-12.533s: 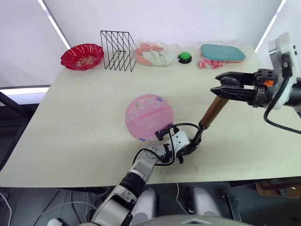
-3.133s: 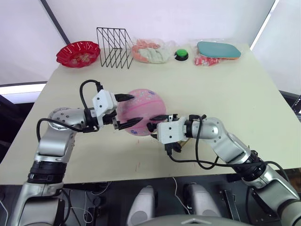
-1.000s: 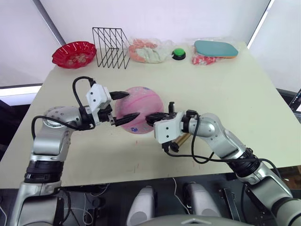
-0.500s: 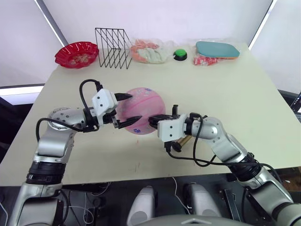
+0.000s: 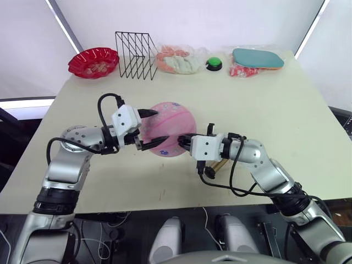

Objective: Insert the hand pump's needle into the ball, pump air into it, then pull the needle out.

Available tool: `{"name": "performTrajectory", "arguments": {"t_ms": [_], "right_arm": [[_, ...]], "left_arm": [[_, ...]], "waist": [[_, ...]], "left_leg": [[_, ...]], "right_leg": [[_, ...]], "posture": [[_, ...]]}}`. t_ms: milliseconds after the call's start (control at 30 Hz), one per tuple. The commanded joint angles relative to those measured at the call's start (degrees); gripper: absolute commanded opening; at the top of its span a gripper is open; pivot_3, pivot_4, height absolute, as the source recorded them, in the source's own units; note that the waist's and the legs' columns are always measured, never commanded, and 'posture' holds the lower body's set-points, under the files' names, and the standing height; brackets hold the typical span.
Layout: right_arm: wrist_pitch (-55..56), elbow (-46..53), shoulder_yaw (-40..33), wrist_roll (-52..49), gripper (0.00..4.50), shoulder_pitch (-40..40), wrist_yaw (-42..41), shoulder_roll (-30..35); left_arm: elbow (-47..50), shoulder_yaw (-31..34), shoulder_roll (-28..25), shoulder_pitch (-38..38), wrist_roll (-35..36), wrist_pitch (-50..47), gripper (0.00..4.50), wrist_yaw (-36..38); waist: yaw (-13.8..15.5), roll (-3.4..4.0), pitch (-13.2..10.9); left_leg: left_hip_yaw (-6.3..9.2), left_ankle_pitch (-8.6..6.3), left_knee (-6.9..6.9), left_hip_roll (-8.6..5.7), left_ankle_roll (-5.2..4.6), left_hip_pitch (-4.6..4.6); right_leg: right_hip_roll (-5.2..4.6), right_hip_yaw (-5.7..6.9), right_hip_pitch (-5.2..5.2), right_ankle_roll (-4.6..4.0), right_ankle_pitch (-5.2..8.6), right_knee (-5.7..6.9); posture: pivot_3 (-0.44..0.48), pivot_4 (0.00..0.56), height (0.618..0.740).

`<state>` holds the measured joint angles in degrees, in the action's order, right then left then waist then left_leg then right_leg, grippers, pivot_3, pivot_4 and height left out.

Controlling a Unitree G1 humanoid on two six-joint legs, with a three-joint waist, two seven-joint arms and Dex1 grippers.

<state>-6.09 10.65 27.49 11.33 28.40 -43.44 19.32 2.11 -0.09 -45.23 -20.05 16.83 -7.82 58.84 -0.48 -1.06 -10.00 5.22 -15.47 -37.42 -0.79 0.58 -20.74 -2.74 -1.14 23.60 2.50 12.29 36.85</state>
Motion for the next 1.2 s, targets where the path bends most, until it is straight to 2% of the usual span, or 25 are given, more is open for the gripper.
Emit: {"name": "performTrajectory", "arguments": {"t_ms": [33, 700, 1200], "right_arm": [[1.5, 8.6, -5.3, -3.6, 0.34, 0.7, 0.7, 0.2], [-1.8, 12.0, -6.5, -6.6, 0.34, -0.9, 1.3, 0.8], [-3.7, 15.0, -6.6, -6.8, 0.34, -1.3, 1.5, 1.7]], "left_arm": [[-7.5, -4.6, -1.1, 3.9, -5.8, -3.8, 4.50, 0.0], [-9.5, -6.5, -2.5, 3.6, -7.4, -4.0, 4.50, 0.2], [-11.3, -10.4, -3.6, 3.0, -10.1, -6.5, 4.50, -1.8]], "waist": [[0.1, 0.00, 0.0], [0.3, 0.01, 0.0], [1.3, 0.14, 0.1]], "left_leg": [[0.00, 0.00, 0.00, 0.00, 0.00, 0.00], [0.02, 0.00, 0.00, -0.04, 0.00, -0.04], [0.01, 0.00, 0.00, -0.05, -0.01, -0.02]], "right_leg": [[0.00, 0.00, 0.00, 0.00, 0.00, 0.00], [-0.04, 0.01, 0.00, 0.02, 0.01, -0.04], [-0.04, 0.01, -0.02, 0.06, 0.04, -0.04]], "posture": [[0.000, 0.150, 0.740], [0.000, 0.150, 0.740], [0.000, 0.150, 0.740]]}}
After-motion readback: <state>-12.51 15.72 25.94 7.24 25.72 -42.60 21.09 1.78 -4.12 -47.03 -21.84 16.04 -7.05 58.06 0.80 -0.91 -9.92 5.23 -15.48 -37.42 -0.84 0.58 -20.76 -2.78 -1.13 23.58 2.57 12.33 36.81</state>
